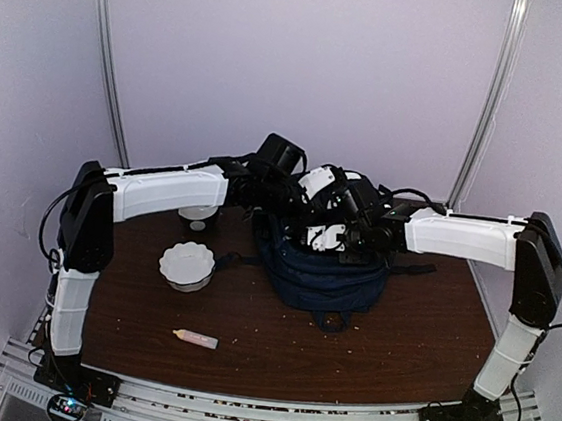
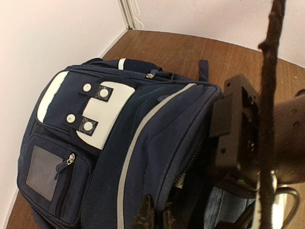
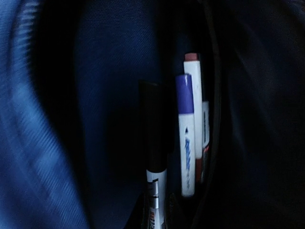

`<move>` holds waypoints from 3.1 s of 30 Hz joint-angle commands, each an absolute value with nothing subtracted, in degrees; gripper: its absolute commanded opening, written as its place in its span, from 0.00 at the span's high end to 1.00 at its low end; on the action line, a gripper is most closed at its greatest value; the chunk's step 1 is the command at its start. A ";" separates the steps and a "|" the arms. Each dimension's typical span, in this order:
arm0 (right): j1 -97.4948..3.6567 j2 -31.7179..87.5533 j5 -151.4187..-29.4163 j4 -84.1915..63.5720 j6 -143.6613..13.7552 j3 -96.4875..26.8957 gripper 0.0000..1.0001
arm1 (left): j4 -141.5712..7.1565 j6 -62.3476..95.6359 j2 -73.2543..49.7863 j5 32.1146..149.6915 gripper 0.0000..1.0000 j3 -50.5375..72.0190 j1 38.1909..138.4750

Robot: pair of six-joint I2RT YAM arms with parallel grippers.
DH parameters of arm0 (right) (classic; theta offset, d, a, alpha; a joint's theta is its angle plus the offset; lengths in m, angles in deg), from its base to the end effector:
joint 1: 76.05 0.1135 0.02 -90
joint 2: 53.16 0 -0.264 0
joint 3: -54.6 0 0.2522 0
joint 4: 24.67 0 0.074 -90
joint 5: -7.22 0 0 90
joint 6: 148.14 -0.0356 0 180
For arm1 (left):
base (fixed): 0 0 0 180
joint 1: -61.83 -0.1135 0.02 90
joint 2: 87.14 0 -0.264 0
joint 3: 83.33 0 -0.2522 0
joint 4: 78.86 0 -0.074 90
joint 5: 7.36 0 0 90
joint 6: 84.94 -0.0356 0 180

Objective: Pack the student bag
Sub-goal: Place the pen in the upper front pocket of the bag, then move the pen to the center of the board.

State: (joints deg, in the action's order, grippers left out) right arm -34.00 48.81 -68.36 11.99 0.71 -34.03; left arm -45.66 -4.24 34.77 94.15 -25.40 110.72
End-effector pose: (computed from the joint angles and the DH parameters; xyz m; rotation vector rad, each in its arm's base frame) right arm 0.2954 0.2545 0.2305 -1.8189 1.6485 -0.4373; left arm 0.3254 -0.3837 0.2789 1.1725 1.8601 -0.6116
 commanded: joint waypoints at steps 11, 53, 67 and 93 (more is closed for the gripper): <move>-33.94 53.63 -59.59 -4.66 2.55 -33.10 0.68 | -53.82 -1.96 29.08 96.75 0.99 -25.66 110.15; -33.32 31.96 -106.18 32.56 -19.60 -22.69 0.70 | -39.16 9.91 14.14 93.15 0.58 -8.68 107.08; -29.09 41.13 -109.82 34.08 -24.11 -33.97 0.71 | -18.81 39.20 -11.77 79.73 0.62 28.67 104.98; -25.02 47.03 -112.66 34.38 -26.61 -37.06 0.71 | -33.07 47.46 -6.57 88.98 1.00 45.38 103.50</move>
